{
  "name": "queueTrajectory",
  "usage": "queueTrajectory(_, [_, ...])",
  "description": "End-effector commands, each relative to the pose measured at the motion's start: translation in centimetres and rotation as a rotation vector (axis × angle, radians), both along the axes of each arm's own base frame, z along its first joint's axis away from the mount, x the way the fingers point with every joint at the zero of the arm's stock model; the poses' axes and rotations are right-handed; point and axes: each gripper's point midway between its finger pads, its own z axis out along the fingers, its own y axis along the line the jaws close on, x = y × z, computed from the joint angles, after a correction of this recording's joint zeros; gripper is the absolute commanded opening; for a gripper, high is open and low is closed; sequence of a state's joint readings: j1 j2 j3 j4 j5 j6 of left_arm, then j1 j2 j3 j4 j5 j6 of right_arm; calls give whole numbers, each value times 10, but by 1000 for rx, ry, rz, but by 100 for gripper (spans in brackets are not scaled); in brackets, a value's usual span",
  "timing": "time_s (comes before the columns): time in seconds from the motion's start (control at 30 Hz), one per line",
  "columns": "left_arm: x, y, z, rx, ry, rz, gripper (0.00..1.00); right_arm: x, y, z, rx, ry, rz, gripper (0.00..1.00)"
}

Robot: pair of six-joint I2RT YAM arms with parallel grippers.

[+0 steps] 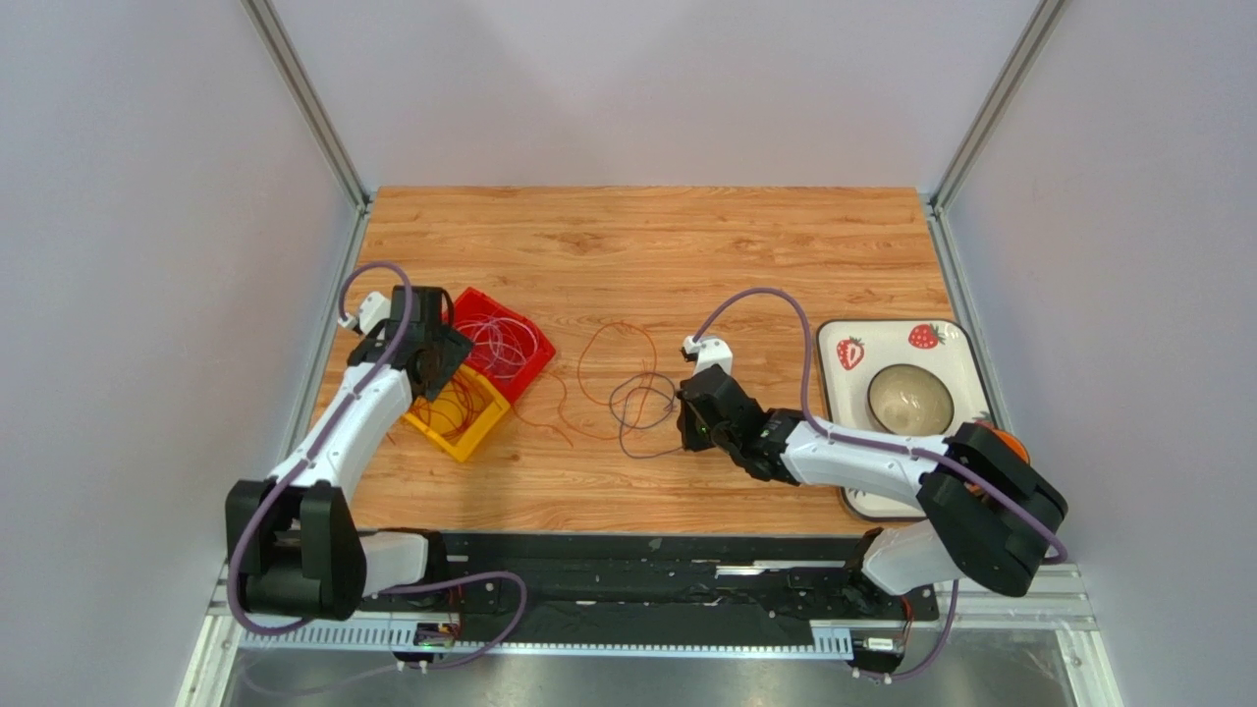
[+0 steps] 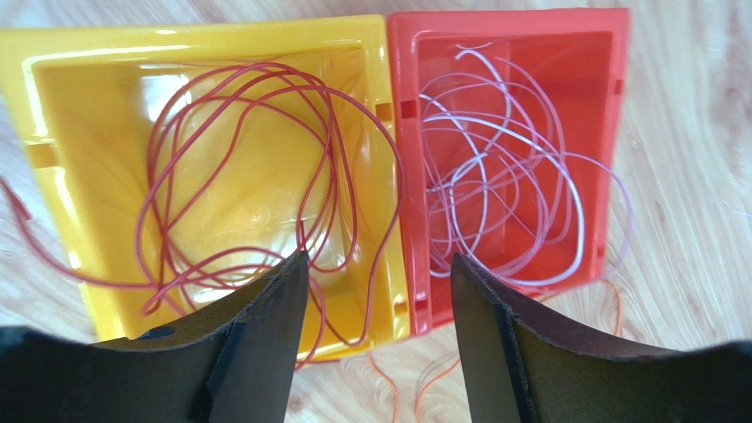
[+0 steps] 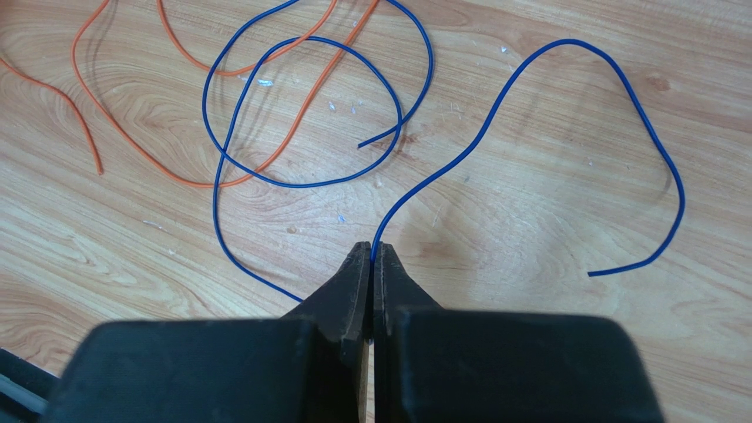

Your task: Untangle the cables

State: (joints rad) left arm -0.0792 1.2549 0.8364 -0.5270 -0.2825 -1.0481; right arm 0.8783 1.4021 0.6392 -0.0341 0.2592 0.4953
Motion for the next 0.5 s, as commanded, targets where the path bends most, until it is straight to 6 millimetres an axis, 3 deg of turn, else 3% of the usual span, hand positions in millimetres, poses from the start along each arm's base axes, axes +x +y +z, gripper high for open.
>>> queueTrajectory(0.0, [-12, 1, 20, 52, -29, -79, 70, 7, 4, 23, 69, -80, -7, 0])
queueTrajectory(0.2, [-24, 0, 51, 91, -102, -154, 70, 6, -1, 27, 84, -98, -21, 0])
queueTrajectory(0.33, [-24, -15, 73, 170, -155, -312, 70, 6, -5, 32, 101, -116, -40, 0])
queueTrajectory(0.43, [-26, -40, 87, 253, -182, -459, 70, 7, -10, 33, 102, -120, -76, 0])
queueTrajectory(0.47, [-27, -60, 89, 277, -199, -553, 68, 9, -14, 32, 93, -126, -97, 0])
